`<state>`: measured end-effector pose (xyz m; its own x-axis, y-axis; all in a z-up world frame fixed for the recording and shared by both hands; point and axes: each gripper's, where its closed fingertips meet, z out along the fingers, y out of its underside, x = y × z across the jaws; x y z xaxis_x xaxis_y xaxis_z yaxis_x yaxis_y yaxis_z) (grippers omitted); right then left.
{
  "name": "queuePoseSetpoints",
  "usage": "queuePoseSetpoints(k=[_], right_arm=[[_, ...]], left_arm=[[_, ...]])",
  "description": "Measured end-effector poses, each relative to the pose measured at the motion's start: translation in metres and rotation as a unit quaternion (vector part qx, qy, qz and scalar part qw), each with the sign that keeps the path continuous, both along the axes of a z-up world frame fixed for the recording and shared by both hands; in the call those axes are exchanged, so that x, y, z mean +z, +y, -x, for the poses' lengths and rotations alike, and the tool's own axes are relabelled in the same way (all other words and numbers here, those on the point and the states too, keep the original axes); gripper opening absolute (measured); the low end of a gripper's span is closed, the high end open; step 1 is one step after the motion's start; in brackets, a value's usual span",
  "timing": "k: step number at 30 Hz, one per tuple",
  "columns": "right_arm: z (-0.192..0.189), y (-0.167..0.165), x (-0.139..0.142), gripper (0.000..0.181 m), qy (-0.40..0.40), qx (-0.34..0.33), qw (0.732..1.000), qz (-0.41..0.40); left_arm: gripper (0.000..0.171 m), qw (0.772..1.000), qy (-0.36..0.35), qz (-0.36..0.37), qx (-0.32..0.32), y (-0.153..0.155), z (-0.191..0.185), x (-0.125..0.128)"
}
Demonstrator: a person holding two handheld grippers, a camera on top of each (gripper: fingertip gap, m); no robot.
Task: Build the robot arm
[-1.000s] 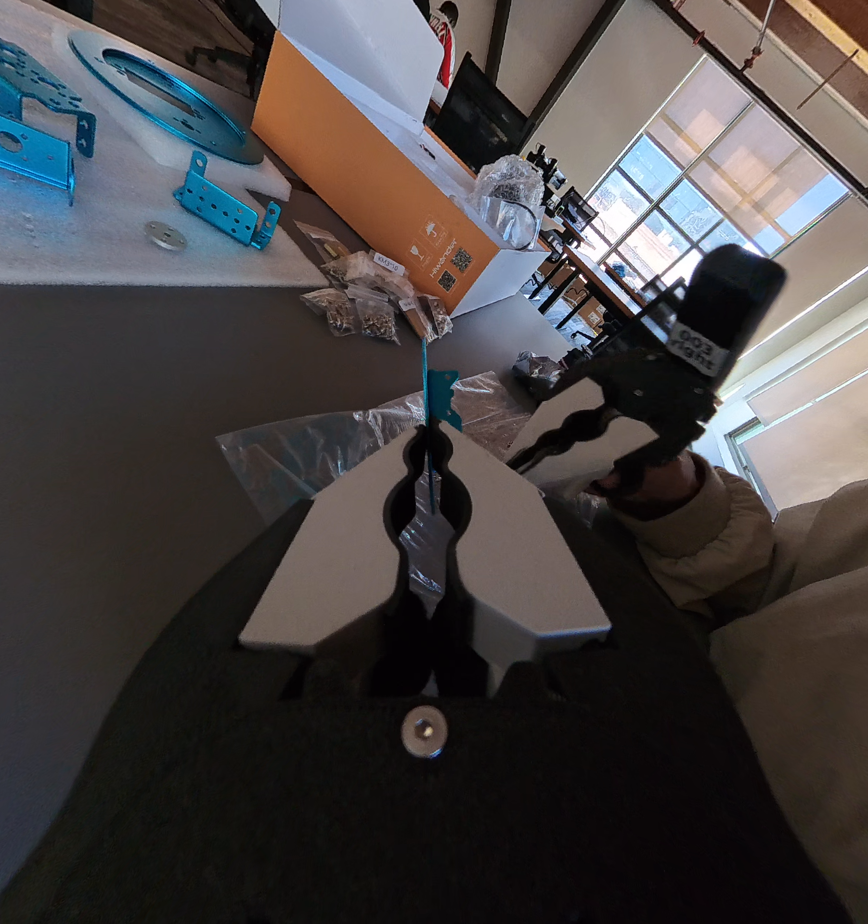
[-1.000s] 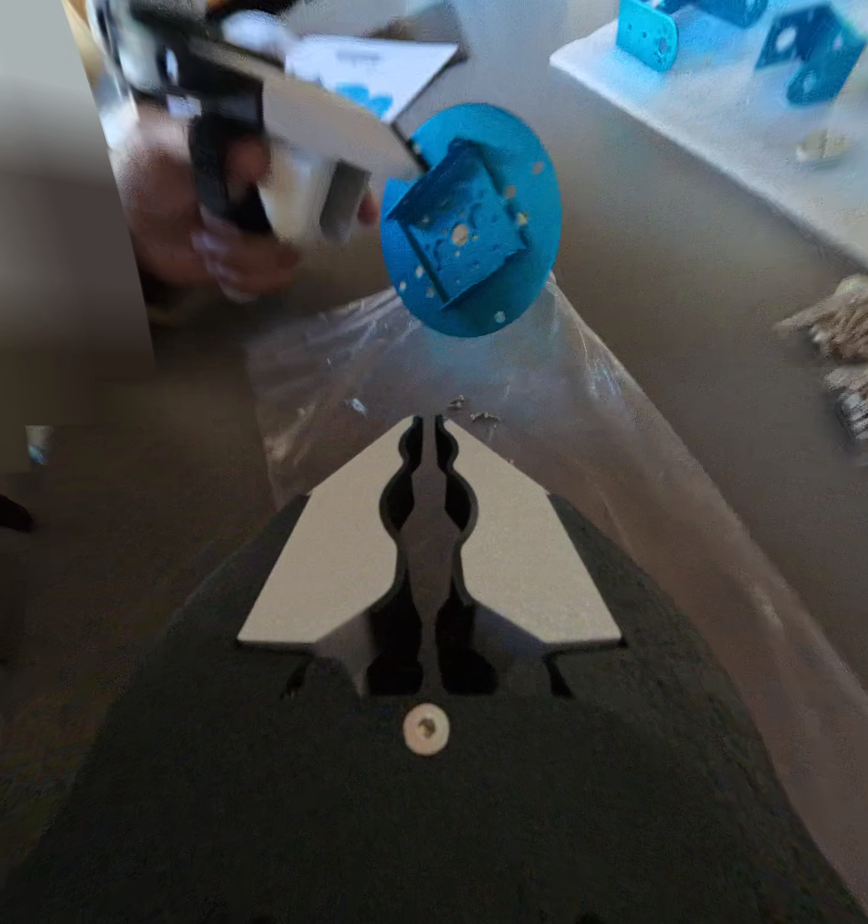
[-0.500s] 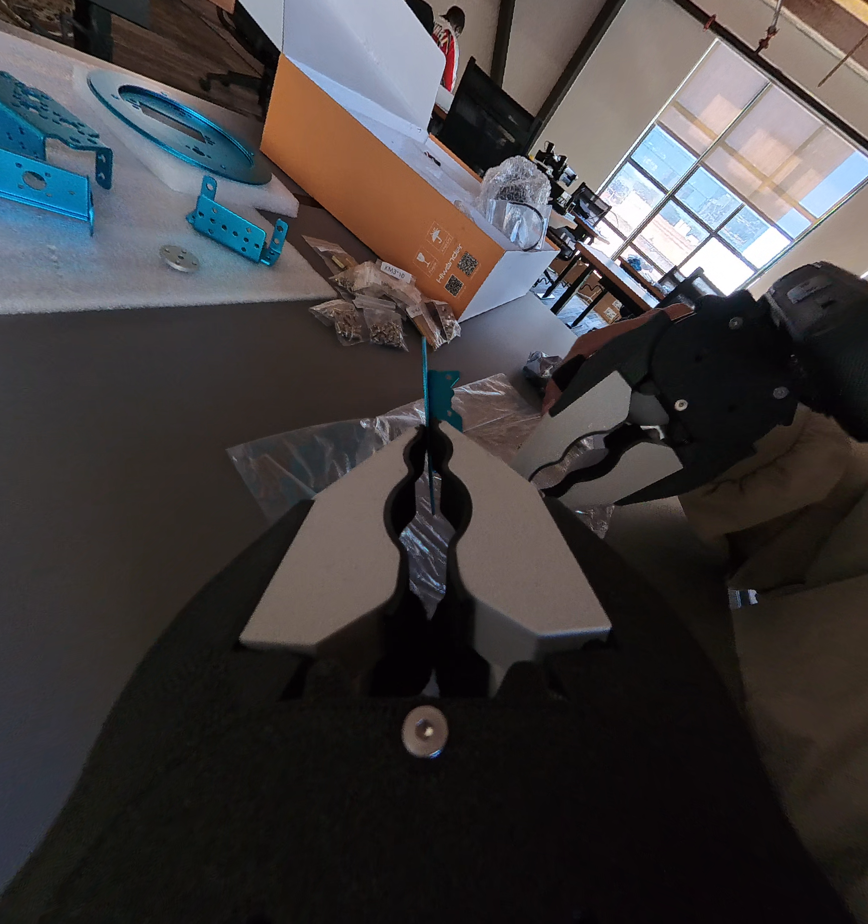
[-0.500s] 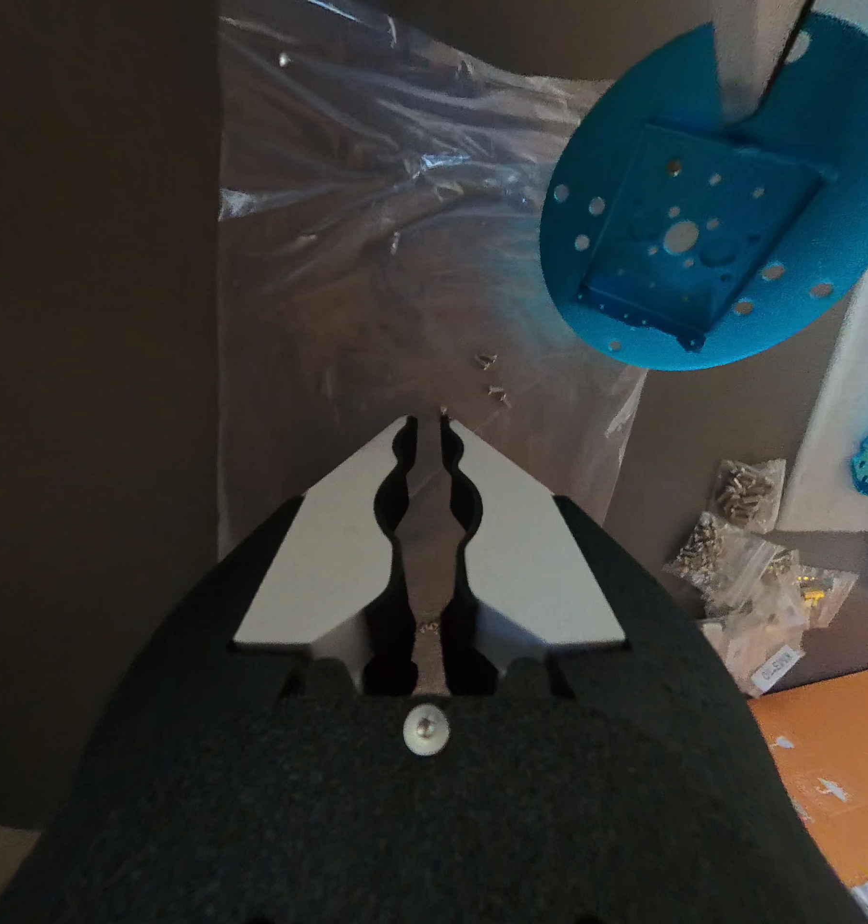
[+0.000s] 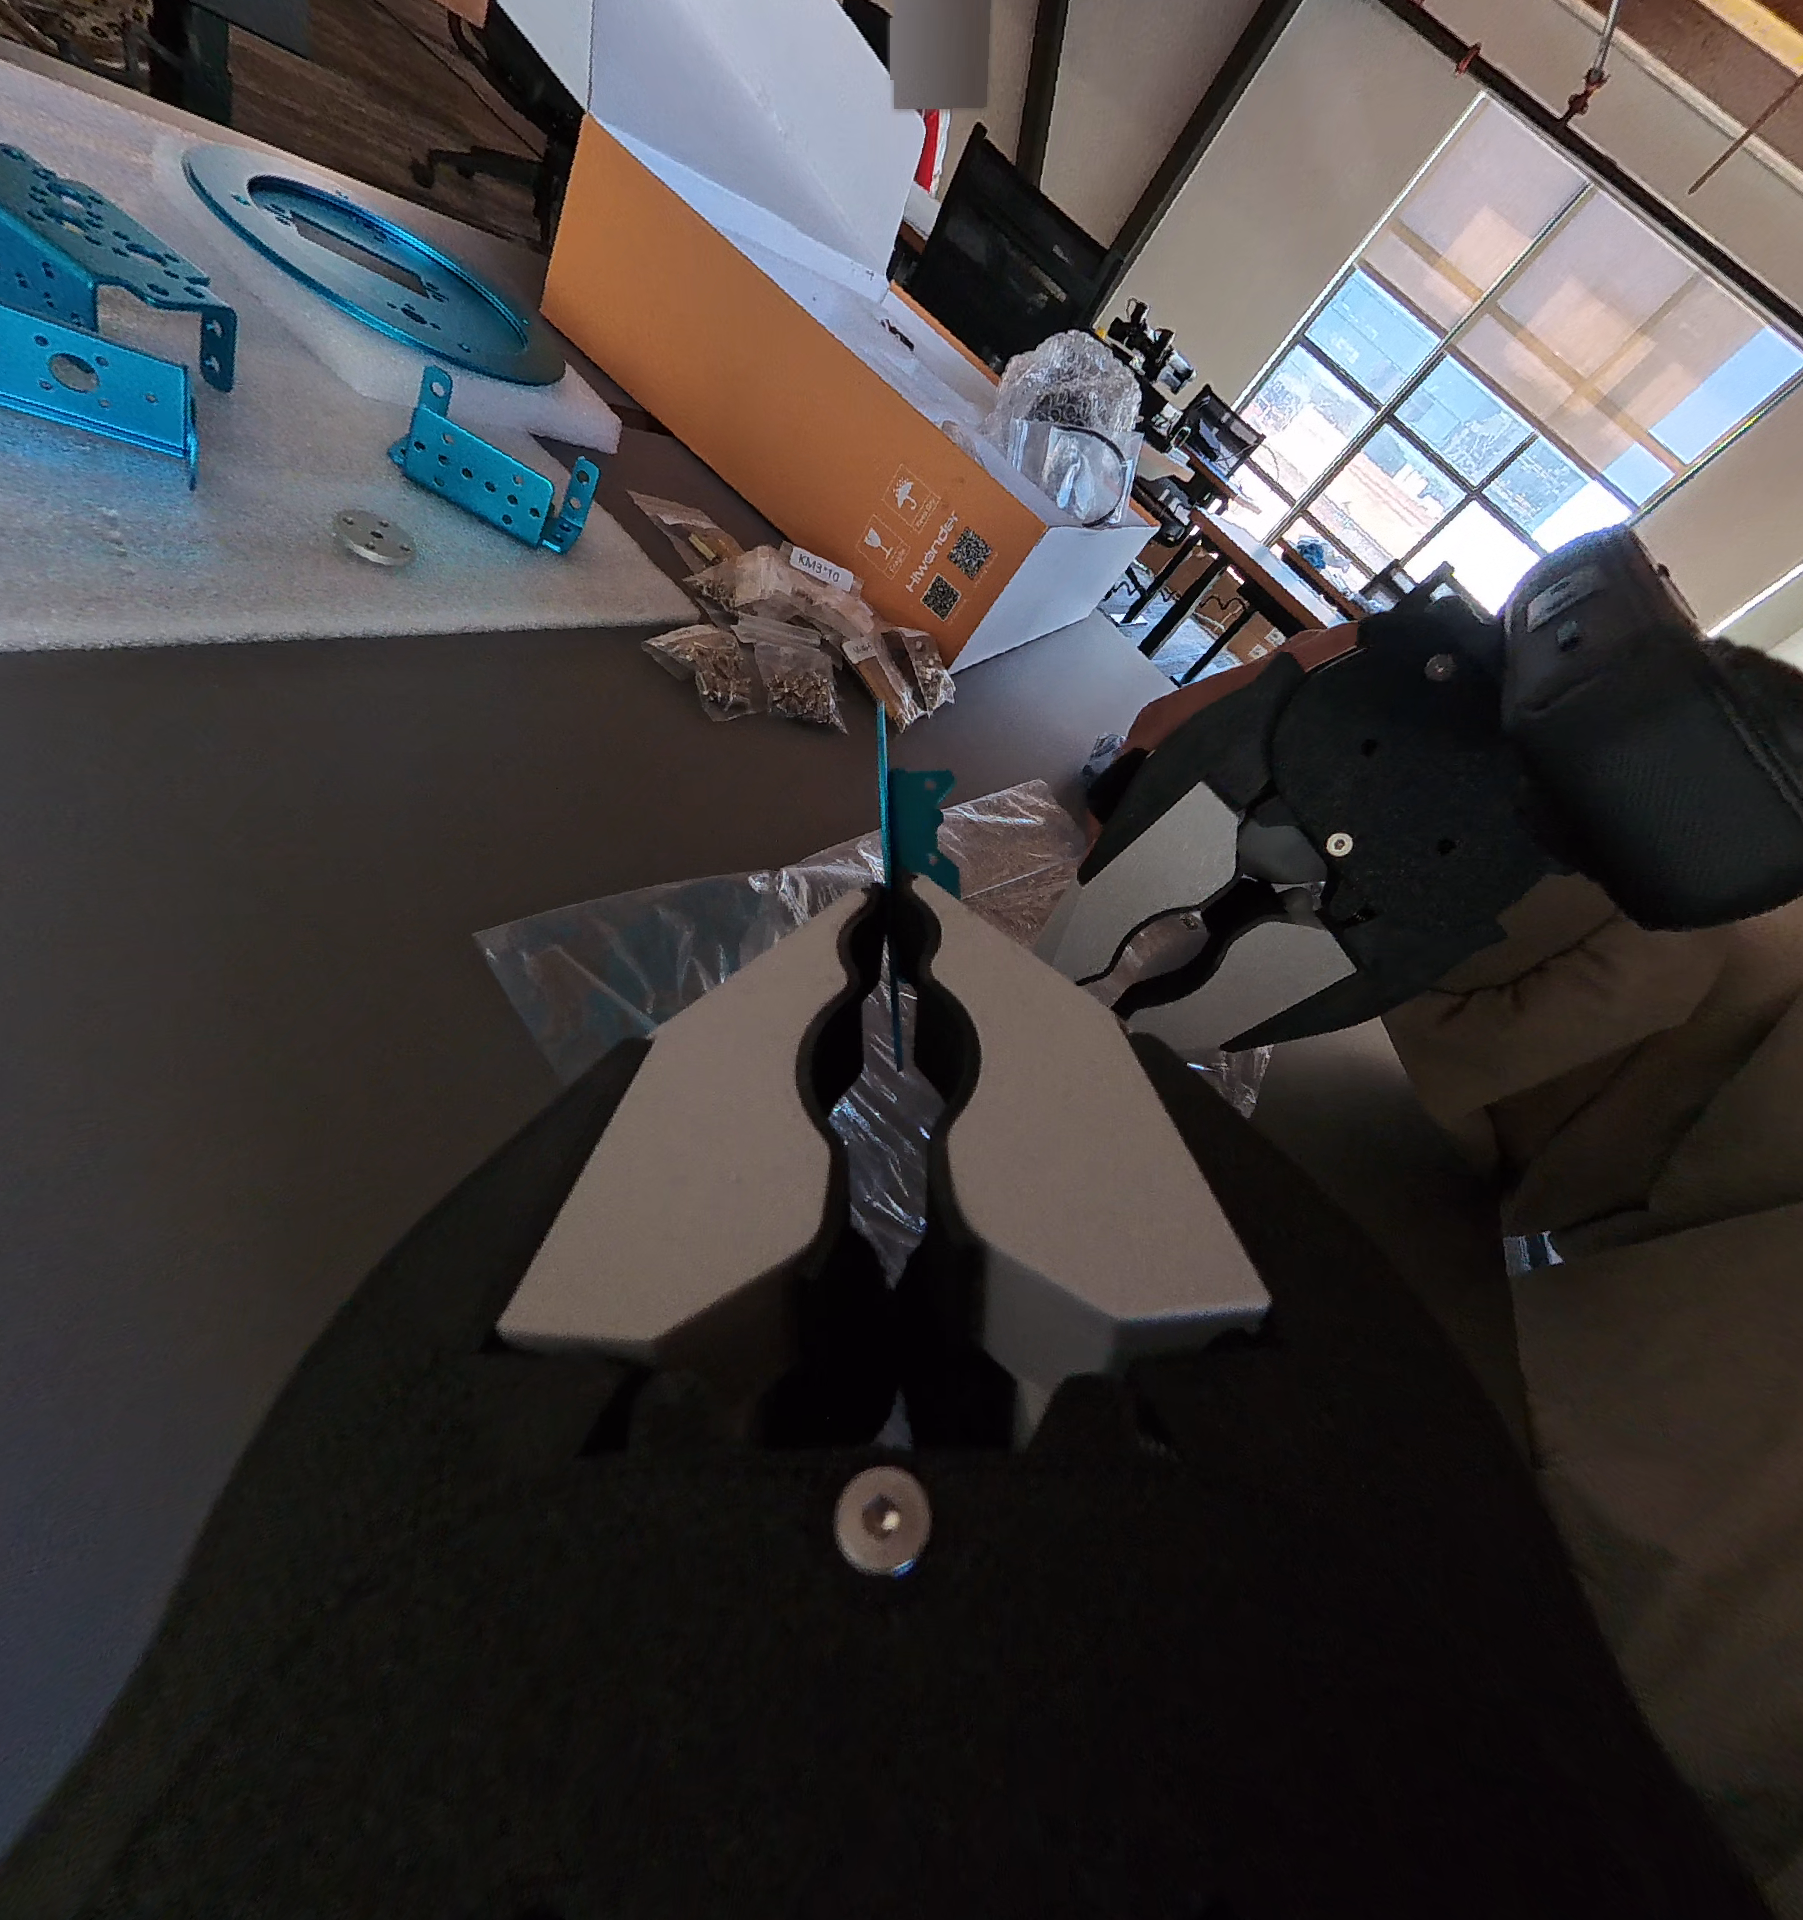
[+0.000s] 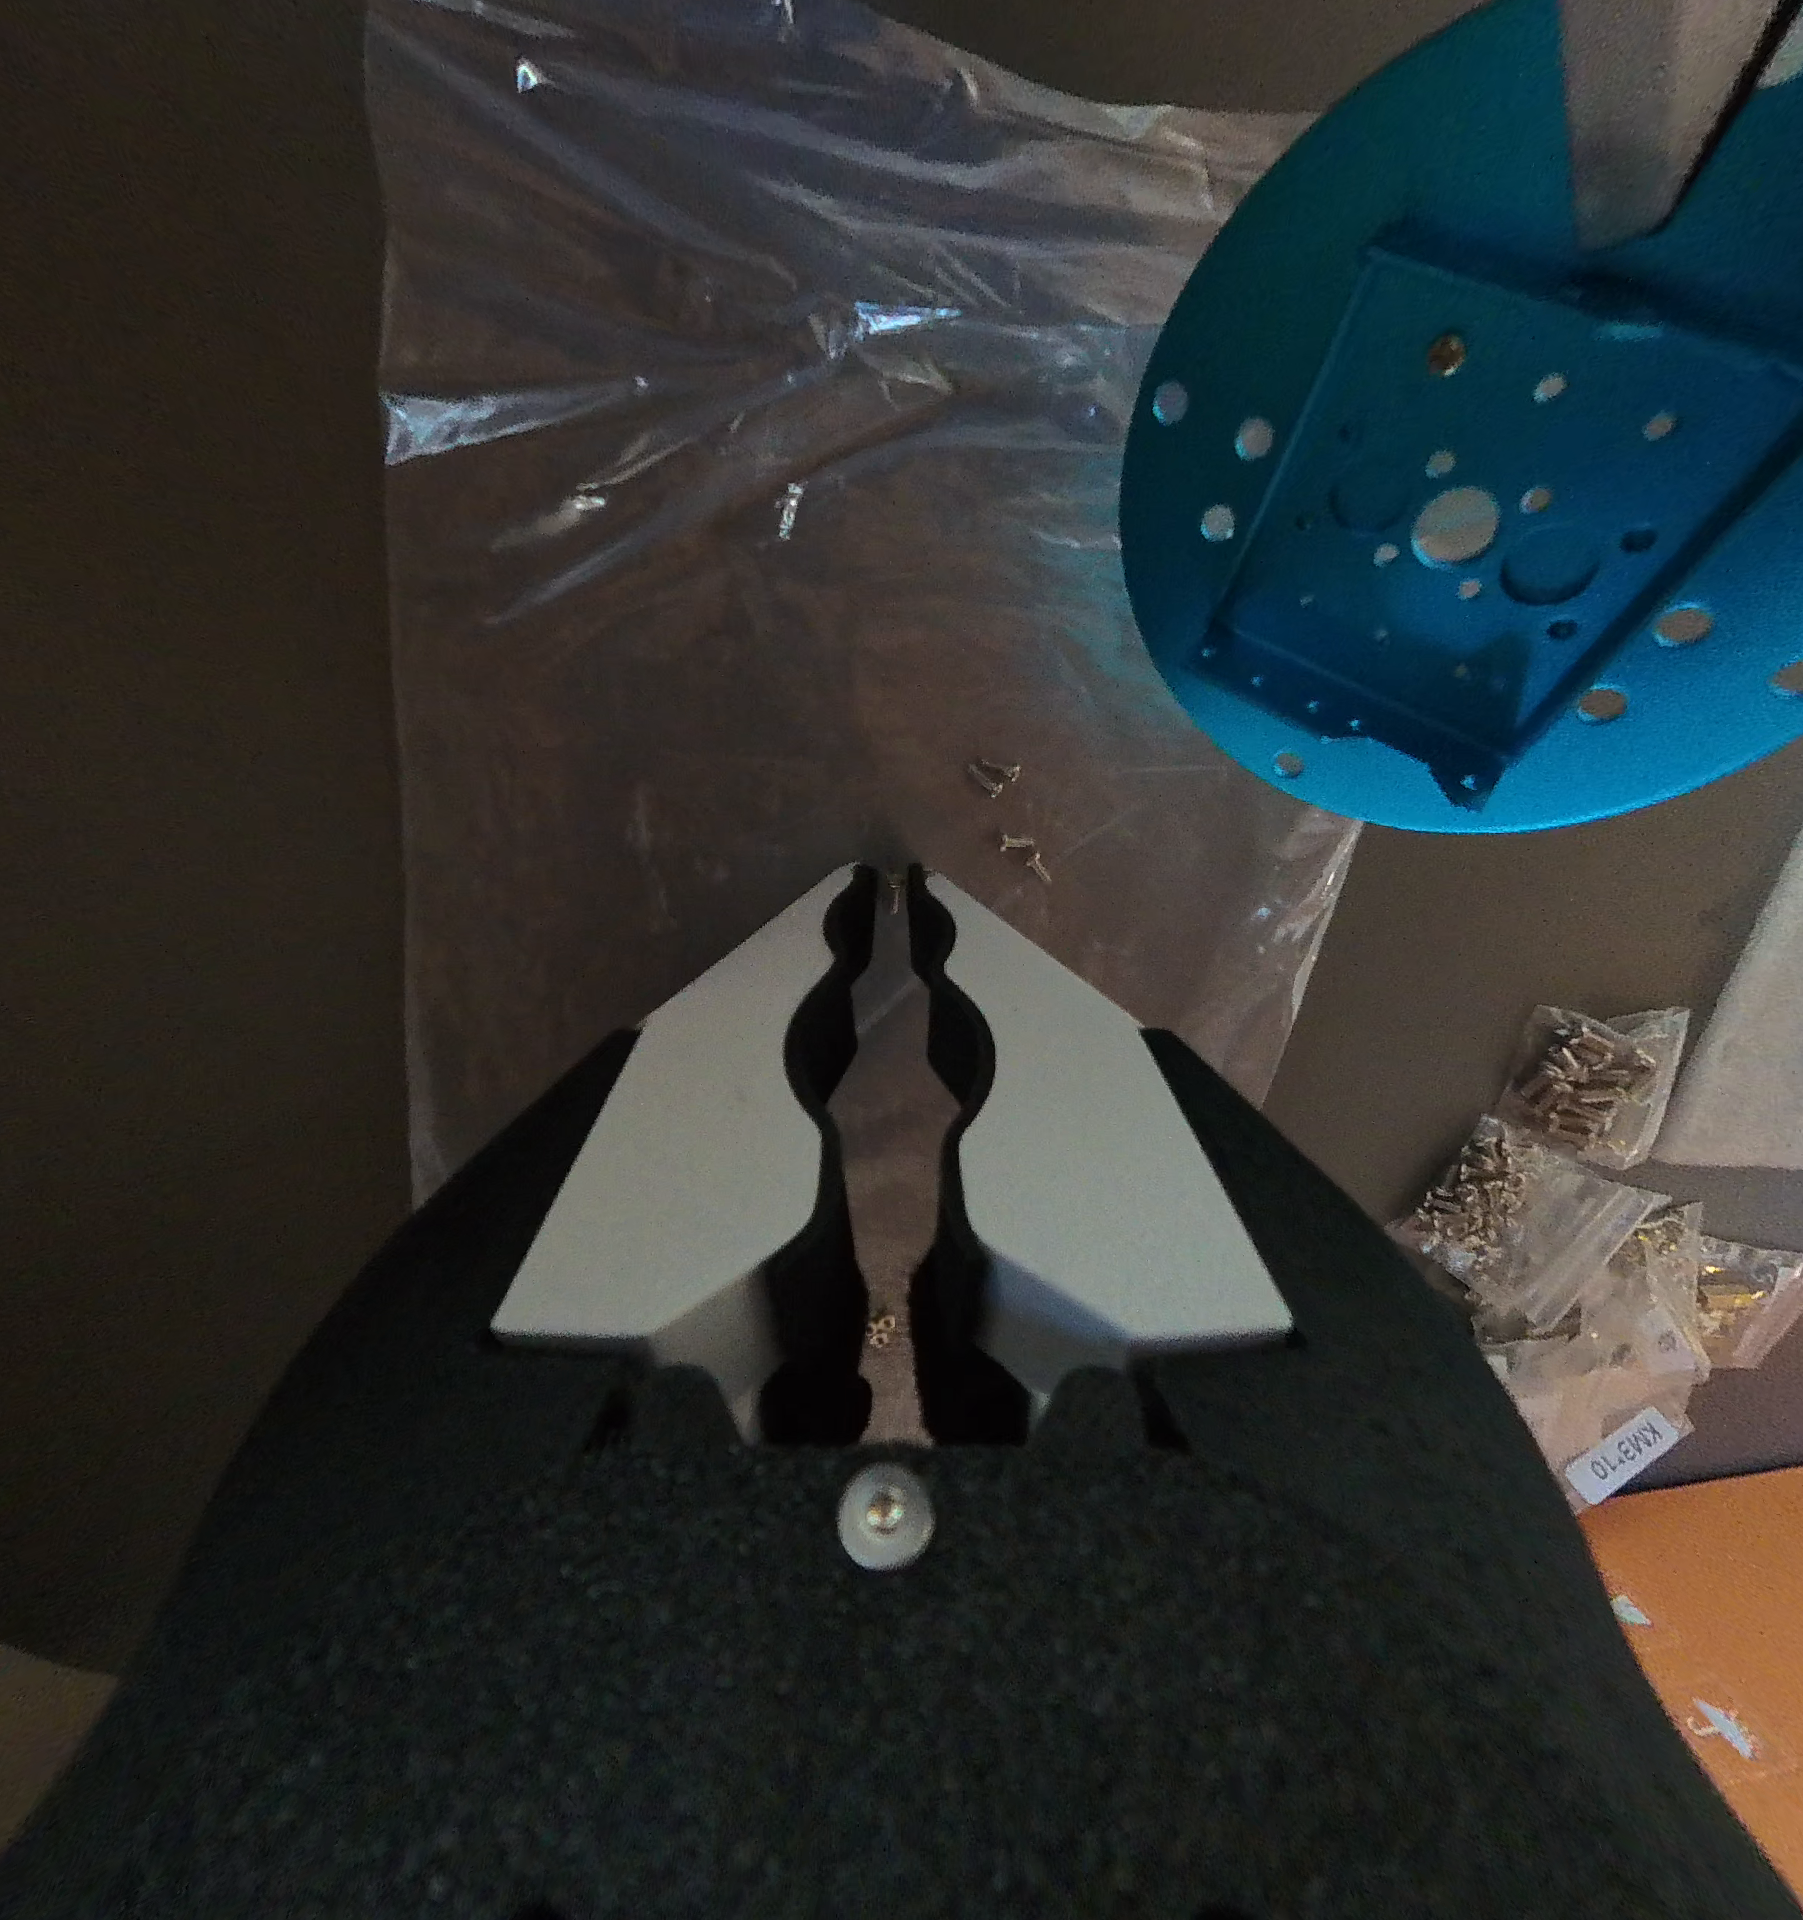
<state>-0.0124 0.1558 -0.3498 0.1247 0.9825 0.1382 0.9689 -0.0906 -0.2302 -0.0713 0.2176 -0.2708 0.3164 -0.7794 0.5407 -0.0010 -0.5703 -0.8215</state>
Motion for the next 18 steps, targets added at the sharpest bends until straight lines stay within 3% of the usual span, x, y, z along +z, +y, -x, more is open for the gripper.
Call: queuePoseSetpoints(k=[18], right_arm=[[0.0001,-0.0012,-0.0005,0.002,0.004,0.008,1.0,0.005]], left_arm=[[0.0,1.0,0.001,-0.005,0.0,0.0002,0.0001,0.0003]])
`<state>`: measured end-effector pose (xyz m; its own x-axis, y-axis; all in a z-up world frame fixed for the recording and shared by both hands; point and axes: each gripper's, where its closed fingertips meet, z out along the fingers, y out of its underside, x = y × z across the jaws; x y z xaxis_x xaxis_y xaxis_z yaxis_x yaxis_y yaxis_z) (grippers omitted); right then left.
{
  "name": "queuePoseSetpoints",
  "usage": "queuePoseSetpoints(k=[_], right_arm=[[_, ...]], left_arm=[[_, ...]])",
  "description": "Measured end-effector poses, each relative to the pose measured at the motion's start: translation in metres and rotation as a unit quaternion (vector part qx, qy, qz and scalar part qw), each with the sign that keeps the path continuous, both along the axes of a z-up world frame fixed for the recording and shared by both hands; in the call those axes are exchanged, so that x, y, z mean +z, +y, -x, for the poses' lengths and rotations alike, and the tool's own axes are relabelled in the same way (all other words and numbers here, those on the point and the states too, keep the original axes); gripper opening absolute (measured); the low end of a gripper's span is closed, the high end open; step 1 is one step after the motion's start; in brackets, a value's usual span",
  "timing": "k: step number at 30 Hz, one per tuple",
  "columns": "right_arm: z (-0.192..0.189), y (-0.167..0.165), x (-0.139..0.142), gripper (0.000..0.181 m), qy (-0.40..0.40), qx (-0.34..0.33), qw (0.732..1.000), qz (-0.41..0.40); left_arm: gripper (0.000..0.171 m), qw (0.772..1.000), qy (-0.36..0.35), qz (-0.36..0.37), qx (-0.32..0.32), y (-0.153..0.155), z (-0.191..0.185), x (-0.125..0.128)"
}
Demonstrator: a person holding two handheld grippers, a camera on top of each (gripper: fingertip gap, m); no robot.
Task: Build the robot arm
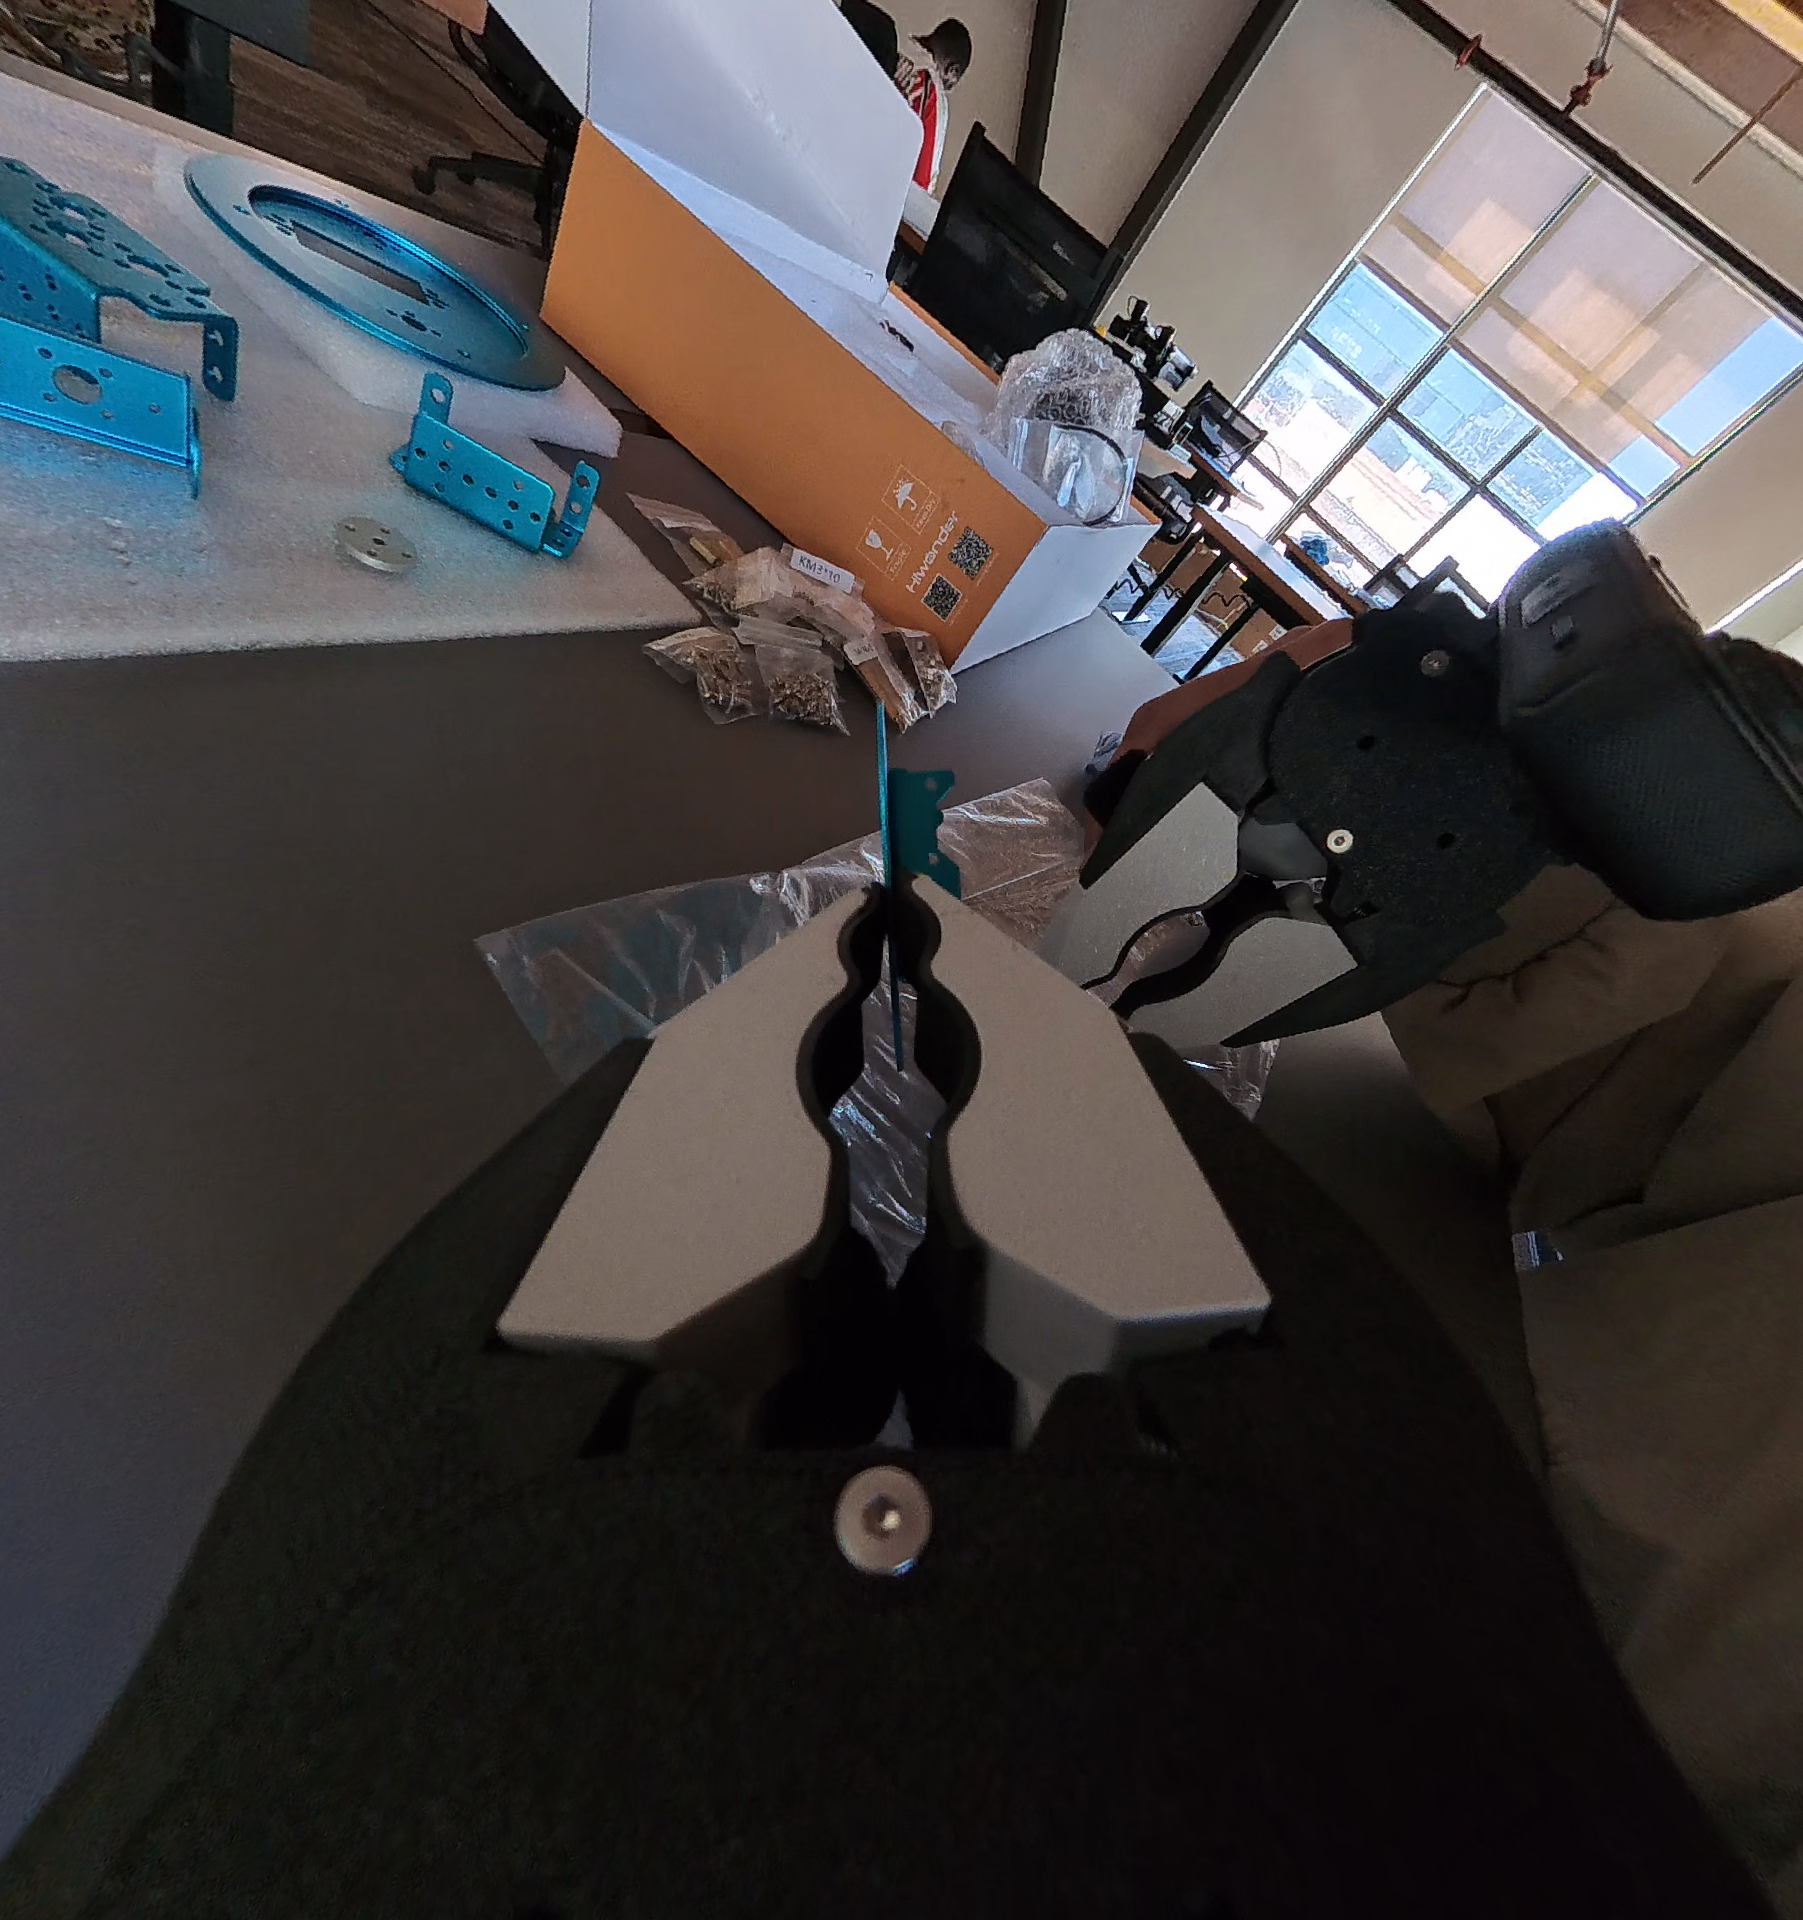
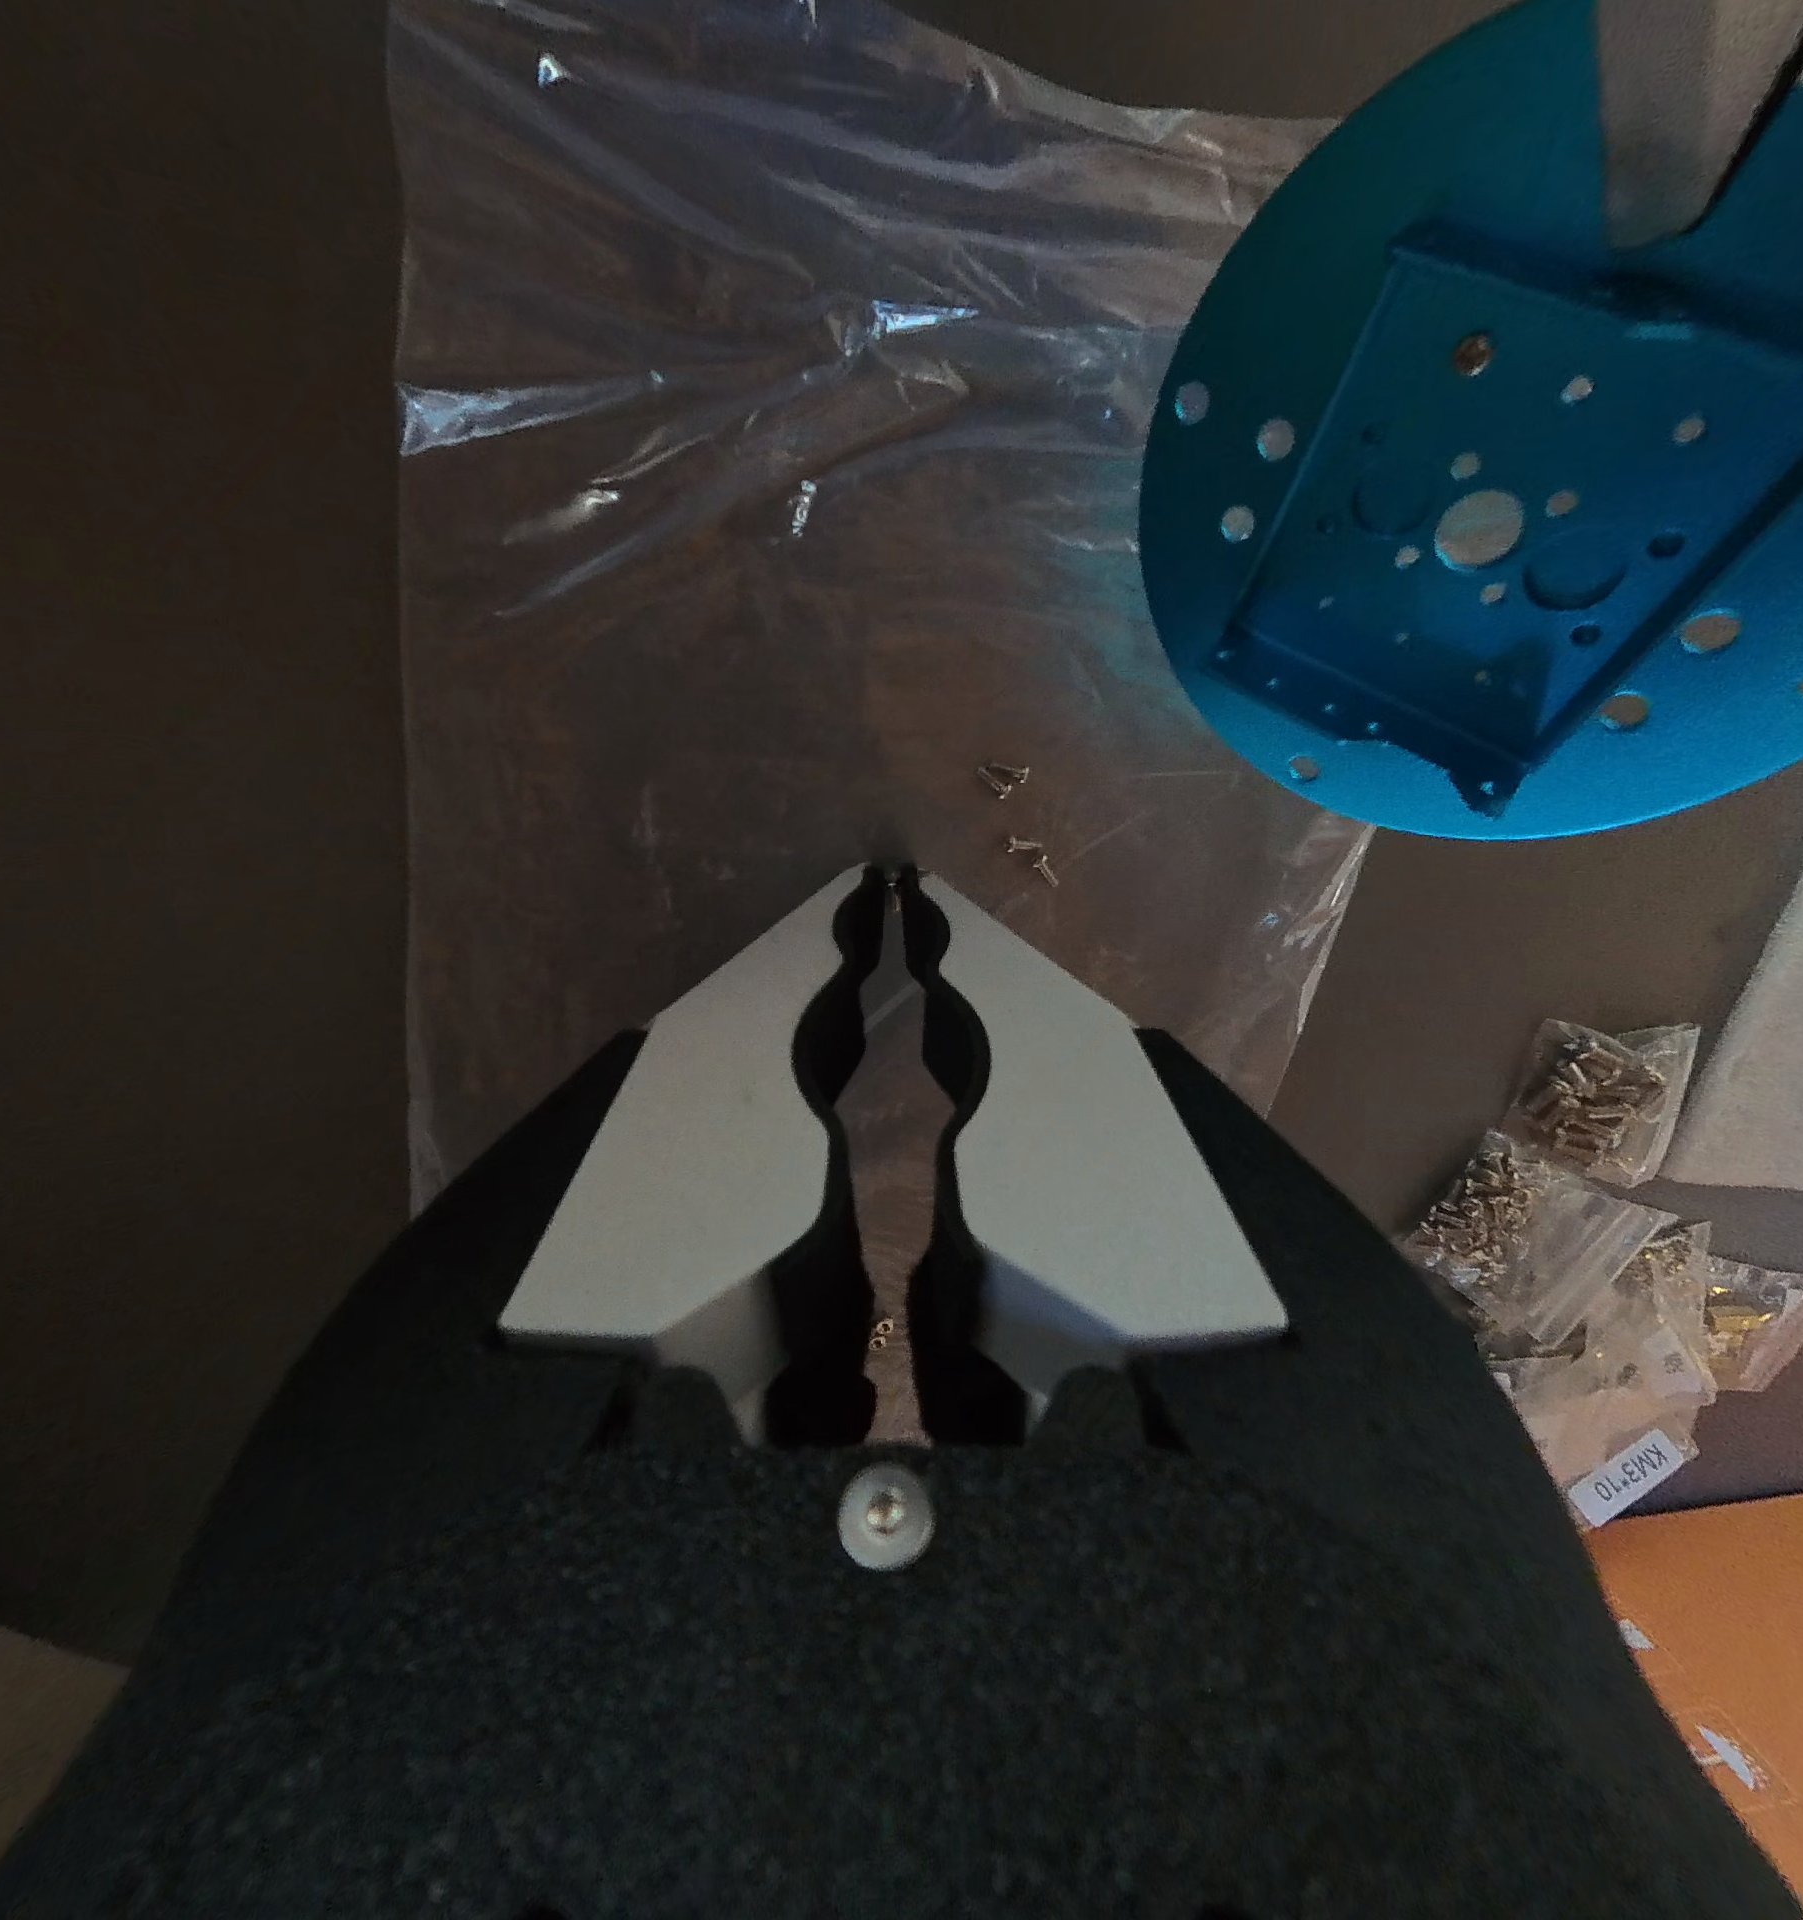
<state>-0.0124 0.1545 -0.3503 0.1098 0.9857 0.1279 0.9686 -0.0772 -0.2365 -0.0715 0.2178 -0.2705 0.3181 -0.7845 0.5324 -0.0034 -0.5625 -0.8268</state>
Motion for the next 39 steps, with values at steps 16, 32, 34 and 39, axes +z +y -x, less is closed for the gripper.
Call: queuePoseSetpoints(k=[16,32,34,39], right_arm=[[0.024,0.009,0.075,0.002,0.371,-0.018,0.928,-0.024],[0.036,0.026,0.127,0.001,0.511,-0.055,0.822,-0.243],[0.04,0.028,0.125,0.001,0.507,-0.061,0.829,-0.227],[0.033,0.026,0.122,0.001,0.499,-0.046,0.849,-0.17]], left_arm=[[0.0,0.99,-0.087,0.099,-0.053,-0.011,-0.003,0.01],[0.0,0.937,-0.2,0.261,-0.118,-0.024,-0.007,0.02],[0.0,0.936,-0.193,0.266,-0.127,-0.028,-0.008,0.018],[0.0,0.931,-0.188,0.279,-0.142,-0.034,-0.011,0.016]])
